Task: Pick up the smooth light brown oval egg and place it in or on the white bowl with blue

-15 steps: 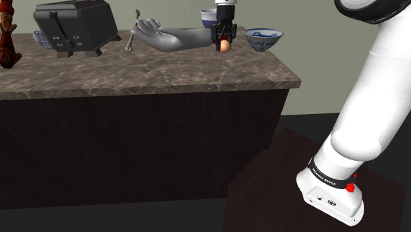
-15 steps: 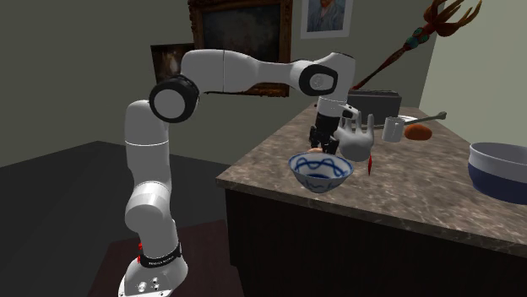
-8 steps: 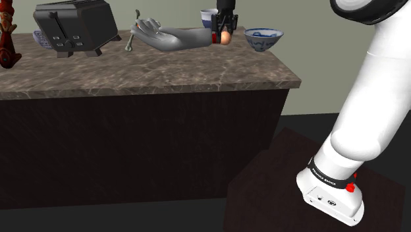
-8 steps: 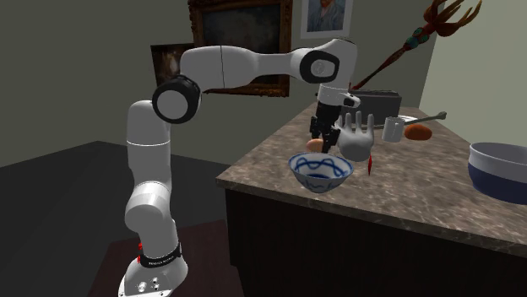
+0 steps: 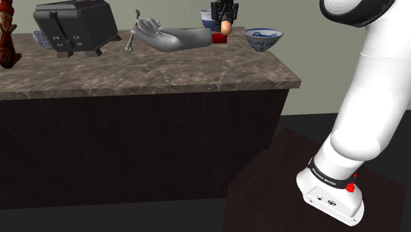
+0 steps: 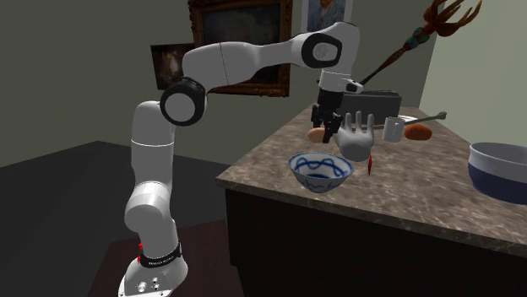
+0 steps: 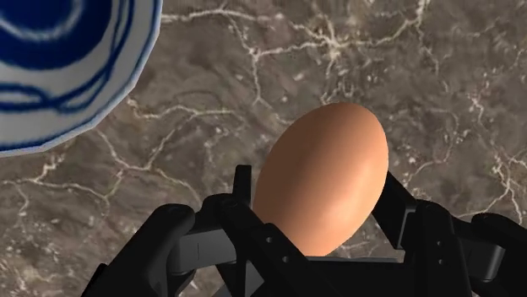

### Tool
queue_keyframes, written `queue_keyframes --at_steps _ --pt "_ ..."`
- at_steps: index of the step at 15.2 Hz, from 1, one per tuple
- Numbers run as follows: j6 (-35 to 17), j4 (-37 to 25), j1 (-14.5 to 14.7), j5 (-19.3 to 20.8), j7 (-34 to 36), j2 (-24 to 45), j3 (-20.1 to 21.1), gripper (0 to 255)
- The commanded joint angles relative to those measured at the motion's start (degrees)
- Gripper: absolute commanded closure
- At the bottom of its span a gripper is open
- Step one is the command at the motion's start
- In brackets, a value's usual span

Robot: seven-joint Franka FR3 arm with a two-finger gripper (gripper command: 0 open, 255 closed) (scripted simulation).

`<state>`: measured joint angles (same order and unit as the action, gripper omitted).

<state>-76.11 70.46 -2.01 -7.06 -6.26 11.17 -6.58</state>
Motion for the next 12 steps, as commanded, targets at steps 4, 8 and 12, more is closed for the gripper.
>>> queue_keyframes --at_steps 4,8,12 --pt "5.41 -8.01 -0.45 -0.48 0.29 2.64 -0.09 255" --pt "10.51 -16.49 -1.02 -1.13 0.65 6.02 -0.13 255" --pt "16.95 -28.24 -2.03 -2.18 1.25 11.32 -0.03 255"
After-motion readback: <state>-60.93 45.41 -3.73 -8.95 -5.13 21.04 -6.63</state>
